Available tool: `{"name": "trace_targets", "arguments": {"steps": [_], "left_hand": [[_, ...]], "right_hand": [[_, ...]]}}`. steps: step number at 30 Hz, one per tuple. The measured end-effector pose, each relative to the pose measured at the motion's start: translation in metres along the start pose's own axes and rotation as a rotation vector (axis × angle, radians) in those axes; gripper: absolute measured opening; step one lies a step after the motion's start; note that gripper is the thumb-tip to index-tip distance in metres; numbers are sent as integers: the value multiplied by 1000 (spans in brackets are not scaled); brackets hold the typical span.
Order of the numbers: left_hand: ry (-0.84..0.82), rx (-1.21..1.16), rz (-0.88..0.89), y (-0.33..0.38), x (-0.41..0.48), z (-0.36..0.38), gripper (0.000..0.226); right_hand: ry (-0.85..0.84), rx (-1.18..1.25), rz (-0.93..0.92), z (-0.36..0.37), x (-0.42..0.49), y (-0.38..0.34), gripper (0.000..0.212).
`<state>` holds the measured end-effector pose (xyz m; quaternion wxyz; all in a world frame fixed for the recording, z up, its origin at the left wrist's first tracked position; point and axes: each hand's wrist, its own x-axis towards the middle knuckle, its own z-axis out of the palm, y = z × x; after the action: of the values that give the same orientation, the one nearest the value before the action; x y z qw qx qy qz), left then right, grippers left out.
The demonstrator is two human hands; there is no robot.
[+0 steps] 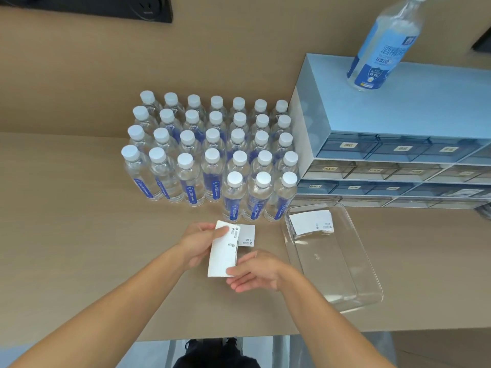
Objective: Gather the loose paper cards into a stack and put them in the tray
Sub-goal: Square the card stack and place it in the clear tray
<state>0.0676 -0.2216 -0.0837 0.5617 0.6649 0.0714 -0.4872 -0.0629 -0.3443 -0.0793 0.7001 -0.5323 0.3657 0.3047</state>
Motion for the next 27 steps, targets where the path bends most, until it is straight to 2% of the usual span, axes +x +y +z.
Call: {"name": "trace_targets", "arguments": {"steps": [5,7,9,12,14,18,20,24,27], "left_hand": [[-229,279,-40,-13,-5,2,36],[-265,333,-73,-15,-6,-1,38],[-286,407,-72,-9,-5,-5,42],[-302,599,-57,5,-3,-8,44],[-348,703,-72,16,-3,-5,41],[-415,809,-72,33,-2,6,42],[-353,768,-36,34,1,7,41],[-15,478,25,26,17,-1,26],[149,430,9,19,25,0,19]], "right_hand": [[81,268,-49,11,10,14,15],[76,208,-31,13,9,16,23],[59,107,-3,7,3,13,42],[265,33,-71,-16,-2,-1,56],[394,32,-190,-24,-2,-14,52],[466,-51,-274,-25,-2,-34,30],[492,-12,-245,-31,0,-37,23],[560,140,-170,-38,11,-32,35],[597,146,-181,-35,20,-30,19]]}}
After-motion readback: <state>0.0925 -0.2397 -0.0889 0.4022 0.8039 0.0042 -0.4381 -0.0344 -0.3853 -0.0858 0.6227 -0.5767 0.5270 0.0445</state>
